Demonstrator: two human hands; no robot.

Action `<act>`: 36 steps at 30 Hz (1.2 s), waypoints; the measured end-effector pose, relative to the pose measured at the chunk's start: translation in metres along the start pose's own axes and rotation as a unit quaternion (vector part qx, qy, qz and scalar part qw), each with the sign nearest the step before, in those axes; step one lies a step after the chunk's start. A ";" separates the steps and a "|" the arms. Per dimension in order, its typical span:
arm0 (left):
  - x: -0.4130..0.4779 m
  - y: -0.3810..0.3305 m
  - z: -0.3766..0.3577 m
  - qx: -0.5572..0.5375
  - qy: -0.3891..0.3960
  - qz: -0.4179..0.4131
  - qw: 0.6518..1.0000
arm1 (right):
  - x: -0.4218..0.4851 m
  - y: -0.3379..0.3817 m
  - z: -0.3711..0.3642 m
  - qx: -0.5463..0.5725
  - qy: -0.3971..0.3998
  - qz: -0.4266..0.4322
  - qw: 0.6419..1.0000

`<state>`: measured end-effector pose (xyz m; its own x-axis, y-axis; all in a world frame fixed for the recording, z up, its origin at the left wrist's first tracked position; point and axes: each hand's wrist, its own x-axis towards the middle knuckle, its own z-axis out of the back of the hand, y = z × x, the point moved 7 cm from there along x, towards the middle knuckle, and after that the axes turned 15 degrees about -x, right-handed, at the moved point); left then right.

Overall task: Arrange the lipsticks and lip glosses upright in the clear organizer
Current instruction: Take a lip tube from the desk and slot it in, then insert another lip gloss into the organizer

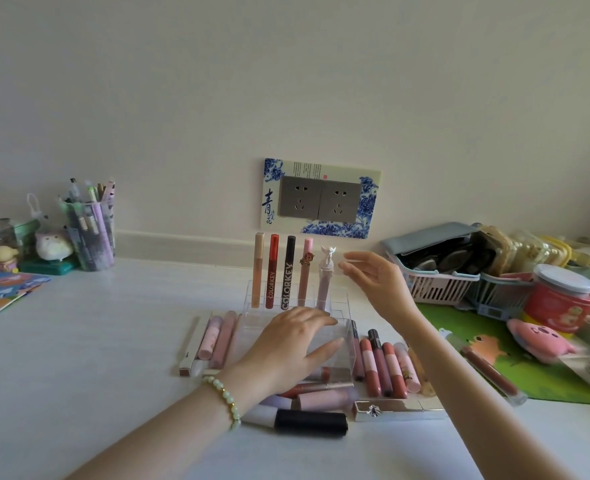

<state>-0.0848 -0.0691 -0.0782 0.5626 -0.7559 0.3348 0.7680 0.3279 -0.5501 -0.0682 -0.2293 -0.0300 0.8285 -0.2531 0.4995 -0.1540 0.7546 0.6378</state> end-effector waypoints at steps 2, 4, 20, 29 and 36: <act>0.004 -0.008 -0.004 -0.009 0.001 -0.012 1.000 | -0.006 -0.008 0.015 -0.007 -0.004 -0.011 1.000; 0.010 -0.016 -0.011 -0.019 0.003 -0.020 1.000 | -0.013 -0.020 0.032 -0.029 -0.002 -0.021 0.999; 0.065 -0.072 -0.078 -0.055 0.039 -0.030 0.997 | -0.085 -0.132 0.122 -0.329 0.039 -0.219 0.918; 0.057 -0.059 -0.064 -0.091 -0.009 -0.024 0.996 | -0.086 -0.125 0.106 -0.368 0.065 -0.235 0.897; 0.042 -0.037 -0.036 -0.198 -0.056 0.027 0.978 | -0.065 -0.047 0.096 -0.042 -0.012 -0.161 0.986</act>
<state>-0.1006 -0.1338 -0.0710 0.6454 -0.6701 0.3666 0.5698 0.1027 -0.8154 -0.1666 -0.3066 -0.0364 0.8136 -0.5021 0.2933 0.1614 0.6796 0.7156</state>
